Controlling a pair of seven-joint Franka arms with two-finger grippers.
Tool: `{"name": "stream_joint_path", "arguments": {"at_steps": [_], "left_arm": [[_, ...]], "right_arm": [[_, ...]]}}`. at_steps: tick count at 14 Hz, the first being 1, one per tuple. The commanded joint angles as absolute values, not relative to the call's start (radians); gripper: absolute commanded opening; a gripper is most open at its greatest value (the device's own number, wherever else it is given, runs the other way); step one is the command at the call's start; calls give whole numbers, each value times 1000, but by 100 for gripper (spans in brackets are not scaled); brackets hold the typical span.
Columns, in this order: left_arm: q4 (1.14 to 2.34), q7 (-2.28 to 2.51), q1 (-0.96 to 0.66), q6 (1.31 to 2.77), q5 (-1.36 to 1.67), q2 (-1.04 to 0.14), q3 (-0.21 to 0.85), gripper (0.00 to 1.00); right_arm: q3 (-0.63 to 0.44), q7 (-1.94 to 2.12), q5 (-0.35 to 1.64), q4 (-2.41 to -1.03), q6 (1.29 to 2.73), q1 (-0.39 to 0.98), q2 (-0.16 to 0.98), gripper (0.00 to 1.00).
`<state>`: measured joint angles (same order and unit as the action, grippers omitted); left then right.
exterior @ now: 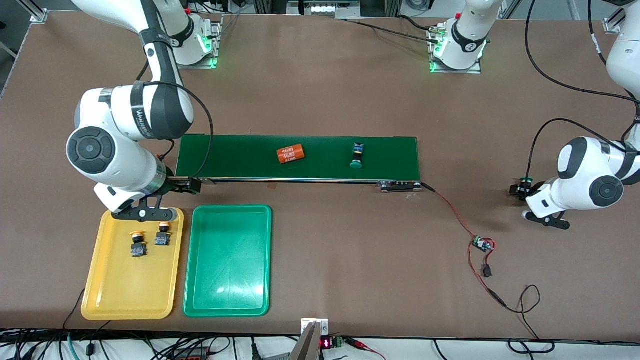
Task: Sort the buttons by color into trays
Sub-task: 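Move the right gripper back over the belt while the left gripper grasps a button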
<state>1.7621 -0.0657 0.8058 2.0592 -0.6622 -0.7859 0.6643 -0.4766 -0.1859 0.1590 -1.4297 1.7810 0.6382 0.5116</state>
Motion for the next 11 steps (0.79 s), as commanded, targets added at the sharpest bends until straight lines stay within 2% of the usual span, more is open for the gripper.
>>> {"name": "stream_joint_path", "arguments": {"at_steps": [1,3,4,8,11], "left_arm": [[1770,-84,819,2069,-680,-787,666,47],[1764,-81,813,2051,-678,-773,681,36],[1755,-80,810,2004,-675,-756,699,35],[1685,-52,833,1752,-623,-741,900,35],[1623,-3,781,1648,-531,-744,972,36]], "right_arm": [[-483,-199,146,-1443,1769,638,489,100],[-485,-198,146,-1442,1773,637,488,100],[-485,-196,149,-1440,1776,631,488,100],[-483,-195,147,-1442,1763,640,468,100],[-474,-196,150,-1447,1744,649,459,100]]}}
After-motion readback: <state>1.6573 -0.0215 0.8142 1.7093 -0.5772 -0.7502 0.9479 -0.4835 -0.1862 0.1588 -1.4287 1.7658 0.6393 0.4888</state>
